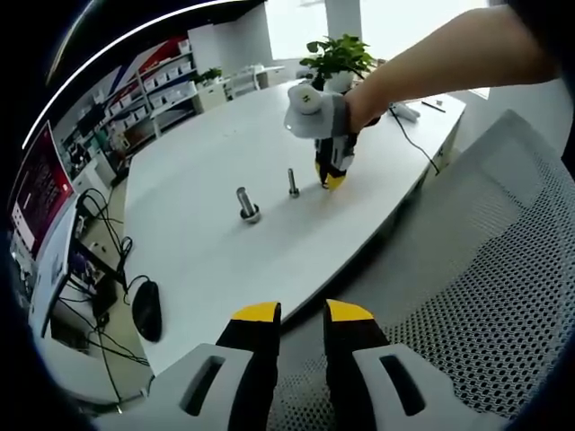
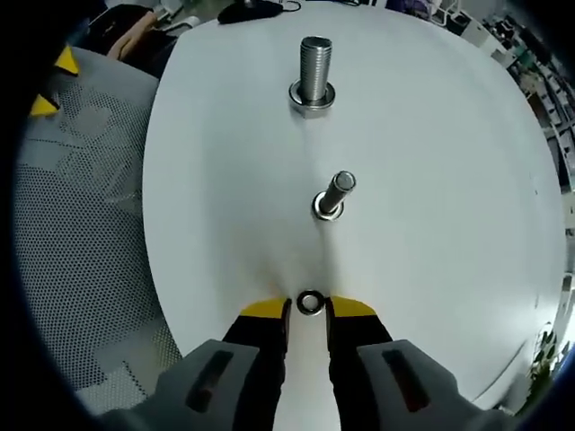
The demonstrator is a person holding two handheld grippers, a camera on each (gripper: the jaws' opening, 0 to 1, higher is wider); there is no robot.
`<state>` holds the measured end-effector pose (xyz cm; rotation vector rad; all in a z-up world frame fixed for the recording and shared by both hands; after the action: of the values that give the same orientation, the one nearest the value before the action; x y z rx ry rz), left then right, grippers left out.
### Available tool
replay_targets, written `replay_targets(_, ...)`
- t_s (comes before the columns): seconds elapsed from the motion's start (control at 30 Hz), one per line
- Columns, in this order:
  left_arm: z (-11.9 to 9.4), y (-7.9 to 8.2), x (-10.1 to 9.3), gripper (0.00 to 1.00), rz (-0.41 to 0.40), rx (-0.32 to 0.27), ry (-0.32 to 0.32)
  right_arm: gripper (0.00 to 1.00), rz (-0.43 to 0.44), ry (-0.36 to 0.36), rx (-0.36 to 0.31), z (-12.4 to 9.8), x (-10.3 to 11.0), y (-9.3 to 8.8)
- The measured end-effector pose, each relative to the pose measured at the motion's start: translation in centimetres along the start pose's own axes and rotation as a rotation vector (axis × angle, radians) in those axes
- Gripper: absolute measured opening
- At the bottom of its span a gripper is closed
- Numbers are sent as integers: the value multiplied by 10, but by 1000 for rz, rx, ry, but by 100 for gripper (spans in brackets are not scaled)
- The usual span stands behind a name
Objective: Place the washer onto the threaded stud by aligning its center hole with the stud, sliding it down to the base, and recovering from edge contact or off-axis alignment until the washer reaches the visible bottom stop.
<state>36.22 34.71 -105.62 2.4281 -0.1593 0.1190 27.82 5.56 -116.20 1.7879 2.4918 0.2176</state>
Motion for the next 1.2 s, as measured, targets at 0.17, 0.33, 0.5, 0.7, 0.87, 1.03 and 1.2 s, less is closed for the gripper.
replay_targets(0.17,0,1,0,17,0,0,-1,19,-34,-2,3,0,2,1)
replay_targets(0.33,0,0,0,17,2,0,-3,17,-43,0,2,2,0,2)
replay_targets(0.5,0,1,0,17,1,0,-3,5,-37,-50,-44,4,-2,4)
replay_targets(0.7,0,1,0,17,2,1,-5,11,50,72,-63,0,-2,4)
replay_targets(0.87,0,1,-1,17,2,1,-4,22,94,48,-60,-5,-9,-7)
replay_targets(1.03,0,1,-1,17,3,1,-6,24,66,46,-30,-10,-11,-23)
replay_targets(1.2,0,1,0,16,3,2,-6,24,52,57,-56,-7,-5,-23)
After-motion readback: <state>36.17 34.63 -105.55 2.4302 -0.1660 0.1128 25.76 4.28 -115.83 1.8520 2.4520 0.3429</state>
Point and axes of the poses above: the point that each gripper's makers call its tool centre point, and the gripper's own axes: z roughly forward along the fingers, x roughly to its left, y roughly out of its top, the point moved 8 cm from there along -z, roughly backward along the fingers, and after that the axes turned 3 degrees about y, right-handed, at the moved point
